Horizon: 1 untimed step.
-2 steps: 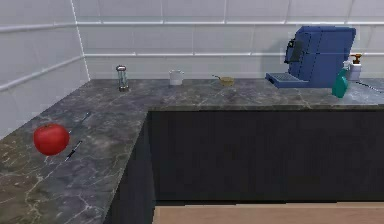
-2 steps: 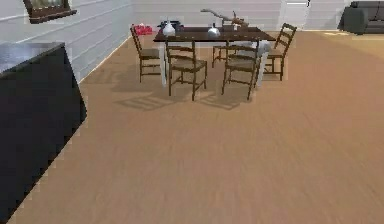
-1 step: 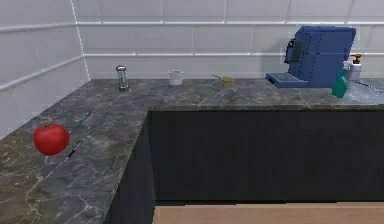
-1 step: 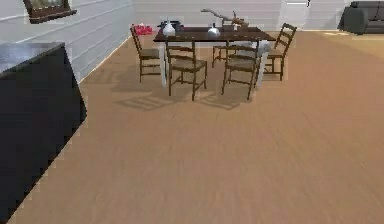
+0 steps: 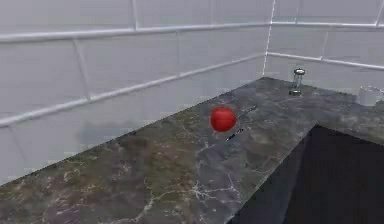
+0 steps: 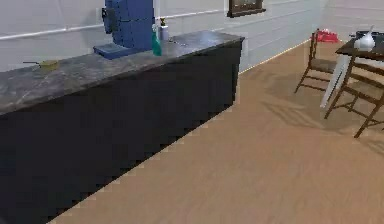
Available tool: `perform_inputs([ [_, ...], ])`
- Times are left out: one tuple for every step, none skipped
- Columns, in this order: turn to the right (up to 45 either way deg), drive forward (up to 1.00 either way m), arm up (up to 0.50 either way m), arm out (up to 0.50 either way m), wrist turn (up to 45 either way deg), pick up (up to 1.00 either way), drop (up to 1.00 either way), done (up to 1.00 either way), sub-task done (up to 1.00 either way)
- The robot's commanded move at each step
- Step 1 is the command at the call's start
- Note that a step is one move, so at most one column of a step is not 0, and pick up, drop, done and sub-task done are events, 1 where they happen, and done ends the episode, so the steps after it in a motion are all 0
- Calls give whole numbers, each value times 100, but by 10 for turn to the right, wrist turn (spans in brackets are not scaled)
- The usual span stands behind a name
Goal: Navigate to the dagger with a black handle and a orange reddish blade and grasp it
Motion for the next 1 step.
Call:
perform_inputs([
  [-450, 0, 0, 0, 0, 0, 0, 0, 0],
])
